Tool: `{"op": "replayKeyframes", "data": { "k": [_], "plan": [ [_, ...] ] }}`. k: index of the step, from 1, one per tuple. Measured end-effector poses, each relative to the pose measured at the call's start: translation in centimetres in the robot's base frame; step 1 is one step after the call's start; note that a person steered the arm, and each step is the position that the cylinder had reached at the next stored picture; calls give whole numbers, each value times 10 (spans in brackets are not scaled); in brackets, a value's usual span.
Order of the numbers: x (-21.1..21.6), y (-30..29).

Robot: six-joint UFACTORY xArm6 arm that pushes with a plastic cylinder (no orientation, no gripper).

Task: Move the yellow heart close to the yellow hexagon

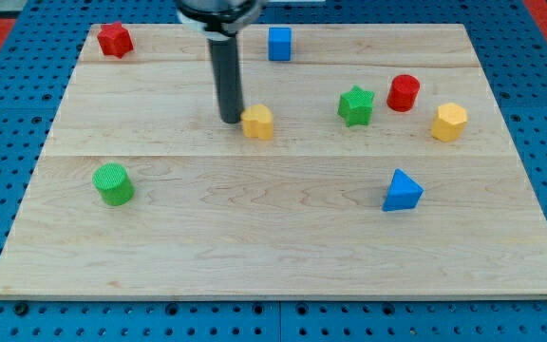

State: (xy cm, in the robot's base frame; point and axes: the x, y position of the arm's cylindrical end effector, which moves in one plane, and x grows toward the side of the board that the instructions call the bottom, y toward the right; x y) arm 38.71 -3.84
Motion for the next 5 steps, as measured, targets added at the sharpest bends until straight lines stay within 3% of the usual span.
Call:
{"op": "replayKeyframes", "data": {
  "k": [2,4,5],
  "plan": [
    [38,70],
    [18,76],
    [42,108]
  ]
}}
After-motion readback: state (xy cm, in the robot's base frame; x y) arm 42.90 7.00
